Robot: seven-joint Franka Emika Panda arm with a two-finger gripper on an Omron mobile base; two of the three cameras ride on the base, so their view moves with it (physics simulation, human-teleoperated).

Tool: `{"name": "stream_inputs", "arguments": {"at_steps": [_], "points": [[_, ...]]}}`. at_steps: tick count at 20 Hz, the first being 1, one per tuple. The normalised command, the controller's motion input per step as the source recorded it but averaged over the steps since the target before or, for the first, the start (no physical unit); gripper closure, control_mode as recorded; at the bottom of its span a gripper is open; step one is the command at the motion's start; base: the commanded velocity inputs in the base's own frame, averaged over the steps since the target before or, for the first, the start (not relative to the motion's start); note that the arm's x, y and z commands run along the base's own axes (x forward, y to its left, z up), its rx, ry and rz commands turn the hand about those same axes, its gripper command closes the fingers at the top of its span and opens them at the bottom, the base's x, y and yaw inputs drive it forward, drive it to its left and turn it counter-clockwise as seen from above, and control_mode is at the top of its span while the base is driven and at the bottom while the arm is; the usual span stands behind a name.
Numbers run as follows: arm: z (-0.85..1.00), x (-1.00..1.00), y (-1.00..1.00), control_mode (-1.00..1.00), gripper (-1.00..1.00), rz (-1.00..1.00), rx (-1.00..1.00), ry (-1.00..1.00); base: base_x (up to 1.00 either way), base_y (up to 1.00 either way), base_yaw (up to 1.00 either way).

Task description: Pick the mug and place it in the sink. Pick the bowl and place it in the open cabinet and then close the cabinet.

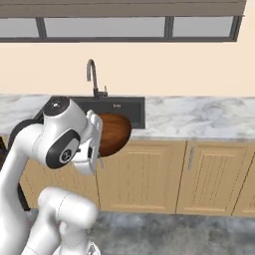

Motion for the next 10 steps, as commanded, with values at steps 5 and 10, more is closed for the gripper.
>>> {"name": "stream_inputs", "arguments": {"at_steps": [5,10], "points": [[0.00,0.00,0.00,1.00,1.00,0.00,0.00,0.00,-0.84,0.99,-0.04],[0.00,0.00,0.00,1.00,1.00,0.00,0.00,0.00,-0.65,1.00,-0.02]]}}
